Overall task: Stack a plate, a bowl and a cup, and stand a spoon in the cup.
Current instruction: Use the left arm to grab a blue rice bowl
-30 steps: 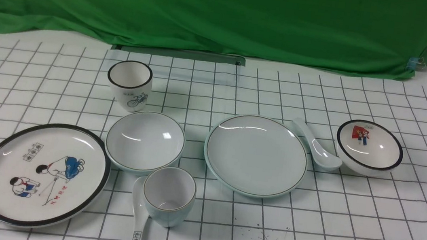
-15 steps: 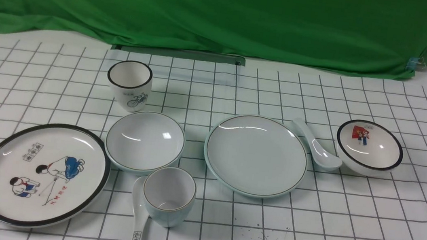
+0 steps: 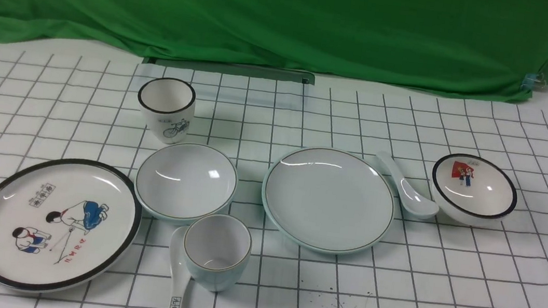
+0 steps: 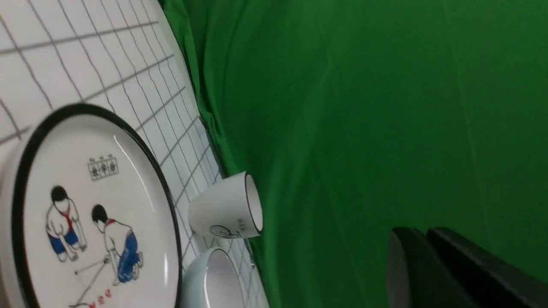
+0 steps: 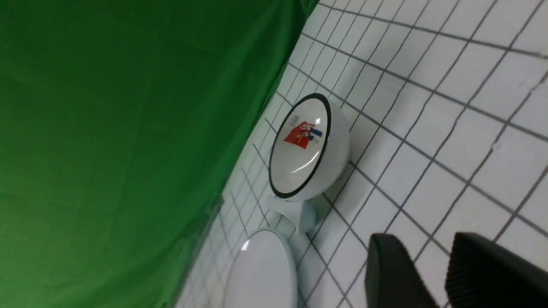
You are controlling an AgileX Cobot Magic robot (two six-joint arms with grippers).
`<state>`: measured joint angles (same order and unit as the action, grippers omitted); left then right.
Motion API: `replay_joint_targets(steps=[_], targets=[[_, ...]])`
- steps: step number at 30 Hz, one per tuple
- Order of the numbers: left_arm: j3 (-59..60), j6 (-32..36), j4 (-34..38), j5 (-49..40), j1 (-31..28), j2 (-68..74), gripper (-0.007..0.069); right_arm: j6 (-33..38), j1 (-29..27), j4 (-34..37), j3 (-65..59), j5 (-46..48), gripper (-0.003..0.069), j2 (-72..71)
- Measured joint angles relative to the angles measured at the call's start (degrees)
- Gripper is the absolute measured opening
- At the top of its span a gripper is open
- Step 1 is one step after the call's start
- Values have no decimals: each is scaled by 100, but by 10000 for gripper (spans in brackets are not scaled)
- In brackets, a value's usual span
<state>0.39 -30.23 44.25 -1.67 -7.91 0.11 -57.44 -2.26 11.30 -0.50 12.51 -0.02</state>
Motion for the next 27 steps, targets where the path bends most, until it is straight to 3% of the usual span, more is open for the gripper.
replay_joint_targets(steps=[3,8,12,14,15,16,18,23,27], targets=[[0,-128,-133,31,0,0,-9,47,0,4,0,0,242,0],[0,-161,-275,59,0,0,-9,874,0,-25,0,-64,242,0],[-616,745,-1090,-389,0,-4,-9,1935,144,-44,167,-302,211,0],[-1454,1652,-1890,-1001,0,142,-9,2984,335,-55,690,-285,146,101],[-1618,1780,-2044,-1129,0,219,-9,2984,351,-55,690,-285,137,151],[-2267,2134,-2653,-1753,0,681,-9,3750,469,-61,1144,-186,67,405],[-2817,2336,-3108,-2406,0,1238,-9,4492,593,-67,1628,-16,25,834],[-4438,3336,-3894,-4522,183,3215,-9,6400,894,-67,3438,1262,10,2748],[-5169,3679,-4155,-5383,610,4244,-9,7130,940,-67,4557,2973,10,4026]])
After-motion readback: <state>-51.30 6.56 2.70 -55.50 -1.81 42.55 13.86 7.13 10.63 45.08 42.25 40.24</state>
